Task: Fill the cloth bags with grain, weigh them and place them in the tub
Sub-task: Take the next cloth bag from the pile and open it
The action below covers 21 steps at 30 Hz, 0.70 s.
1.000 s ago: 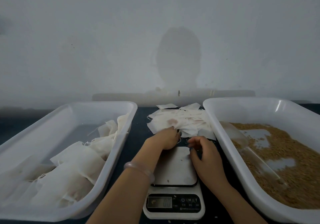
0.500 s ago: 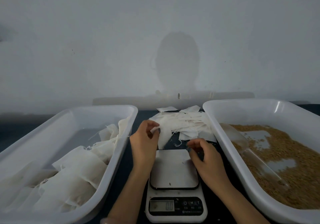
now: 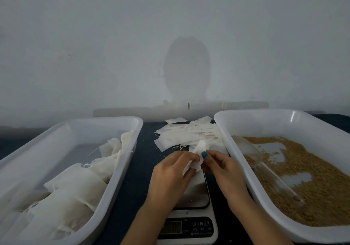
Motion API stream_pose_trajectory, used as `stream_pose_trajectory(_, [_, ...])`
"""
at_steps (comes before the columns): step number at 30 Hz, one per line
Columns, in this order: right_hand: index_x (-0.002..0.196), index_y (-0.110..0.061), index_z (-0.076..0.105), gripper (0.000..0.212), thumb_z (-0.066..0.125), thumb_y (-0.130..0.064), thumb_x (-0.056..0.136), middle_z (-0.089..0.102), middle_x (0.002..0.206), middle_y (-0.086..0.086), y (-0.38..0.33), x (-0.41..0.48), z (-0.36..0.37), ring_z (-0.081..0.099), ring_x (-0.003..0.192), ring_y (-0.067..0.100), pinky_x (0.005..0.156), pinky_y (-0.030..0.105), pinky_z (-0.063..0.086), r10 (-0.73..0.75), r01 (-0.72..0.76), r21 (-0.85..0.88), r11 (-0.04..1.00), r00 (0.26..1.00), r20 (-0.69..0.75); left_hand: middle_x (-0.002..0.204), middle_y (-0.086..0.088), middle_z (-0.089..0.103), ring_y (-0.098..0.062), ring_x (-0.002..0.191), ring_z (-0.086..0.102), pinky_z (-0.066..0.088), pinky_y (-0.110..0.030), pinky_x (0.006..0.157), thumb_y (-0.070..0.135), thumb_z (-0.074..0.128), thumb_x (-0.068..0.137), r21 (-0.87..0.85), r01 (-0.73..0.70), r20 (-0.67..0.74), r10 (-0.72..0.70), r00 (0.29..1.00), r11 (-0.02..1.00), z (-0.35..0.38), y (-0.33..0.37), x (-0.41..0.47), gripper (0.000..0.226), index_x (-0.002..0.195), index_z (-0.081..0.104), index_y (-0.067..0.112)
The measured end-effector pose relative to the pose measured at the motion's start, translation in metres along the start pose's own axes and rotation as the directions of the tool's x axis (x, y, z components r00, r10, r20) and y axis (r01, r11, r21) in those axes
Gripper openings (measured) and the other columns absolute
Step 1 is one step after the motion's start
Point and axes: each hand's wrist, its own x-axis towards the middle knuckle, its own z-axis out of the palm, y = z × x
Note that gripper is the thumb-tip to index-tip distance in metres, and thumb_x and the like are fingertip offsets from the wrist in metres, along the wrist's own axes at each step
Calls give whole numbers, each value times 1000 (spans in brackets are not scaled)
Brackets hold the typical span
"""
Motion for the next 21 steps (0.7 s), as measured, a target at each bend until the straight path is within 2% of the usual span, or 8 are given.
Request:
stream_pose_trajectory(2, [99, -9, 73, 13, 62, -13, 93, 77, 83, 0, -2, 0, 1, 74, 76, 11, 63, 15, 54, 38, -37, 55, 998, 999, -17, 104, 8, 69, -7, 94, 65, 57, -27, 76, 30, 78, 84, -5, -10, 21, 10, 1000, 1000, -2, 1, 1, 22, 101, 71, 18])
stream_pose_trajectory(5, [96, -9, 72, 10, 62, -11, 93, 77, 81, 2, -4, -1, 2, 74, 74, 13, 62, 17, 56, 50, -46, 89, 995, 998, -37, 111, 10, 64, -6, 104, 60, 51, -20, 86, 48, 75, 79, -8, -7, 41, 8, 999, 1000, -5, 5, 3, 42, 108, 64, 22])
stream_pose_trajectory(7, [93, -12, 72, 7, 65, -11, 91, 77, 80, 1, -6, -2, 2, 73, 73, 12, 60, 17, 55, 53, -48, 112, 993, 998, -39, 113, 10, 62, -7, 105, 59, 51, -21, 87, 53, 72, 81, -35, 27, 39, -25, 999, 999, -7, 7, 4, 44, 110, 62, 22])
stream_pose_trajectory(12, [86, -9, 71, 9, 72, -16, 81, 75, 77, 3, -10, -6, 3, 71, 69, 10, 59, 15, 53, -1, 4, 122, 993, 1000, -26, 103, 9, 61, -9, 94, 60, 53, -28, 79, 36, 73, 81, -81, 90, 23, -88, 996, 993, -5, 8, 4, 31, 103, 64, 16])
stream_pose_trajectory(16, [68, -20, 74, 4, 74, -24, 69, 72, 72, 6, -12, -8, 4, 68, 67, 12, 61, 18, 54, -26, 25, 136, 990, 1000, 3, 102, 12, 61, -6, 93, 61, 54, -26, 78, 37, 72, 81, -89, 124, 49, -120, 992, 988, -6, 10, 2, 31, 103, 62, 18])
stream_pose_trajectory(21, [68, -18, 76, 5, 76, -23, 66, 73, 73, 11, -12, -7, 4, 69, 66, 15, 59, 19, 55, -12, 9, 186, 982, 1000, 11, 99, 16, 64, -3, 92, 63, 55, -22, 78, 37, 71, 82, -145, 121, 31, -118, 993, 982, -9, 14, 2, 28, 103, 62, 21])
